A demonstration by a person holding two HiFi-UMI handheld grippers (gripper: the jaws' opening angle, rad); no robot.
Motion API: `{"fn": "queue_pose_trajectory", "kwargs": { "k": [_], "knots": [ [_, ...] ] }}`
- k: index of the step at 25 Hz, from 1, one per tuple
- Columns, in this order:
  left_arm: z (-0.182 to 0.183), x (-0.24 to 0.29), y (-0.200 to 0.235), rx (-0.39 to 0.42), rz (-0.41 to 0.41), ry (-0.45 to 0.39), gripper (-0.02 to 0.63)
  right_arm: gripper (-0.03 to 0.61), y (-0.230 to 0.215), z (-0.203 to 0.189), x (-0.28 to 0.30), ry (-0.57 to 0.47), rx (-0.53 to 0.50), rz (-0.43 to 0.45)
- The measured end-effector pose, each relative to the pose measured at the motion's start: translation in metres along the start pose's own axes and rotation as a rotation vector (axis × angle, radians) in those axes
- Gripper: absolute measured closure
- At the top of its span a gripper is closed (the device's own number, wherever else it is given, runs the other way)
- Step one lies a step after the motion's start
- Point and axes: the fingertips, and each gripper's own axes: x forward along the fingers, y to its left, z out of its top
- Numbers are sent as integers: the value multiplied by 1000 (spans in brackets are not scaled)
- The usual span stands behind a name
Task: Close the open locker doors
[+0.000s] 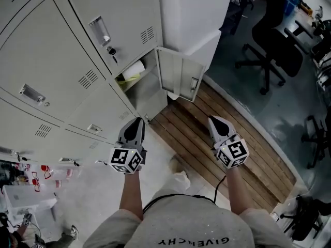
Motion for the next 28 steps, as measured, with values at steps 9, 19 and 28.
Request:
{"fn": "queue_pose_trajectory", "kwargs": {
  "k": [9,19,28],
  "knots": [
    [-5,73,20,-34,30,7,597,575,-59,-2,66,54,-8,50],
    [-14,96,17,-56,59,3,597,543,-99,-38,108,130,34,46],
    [-20,99,45,-85,243,-38,597,466,-130,-67,167,220,24,121]
  ]
}}
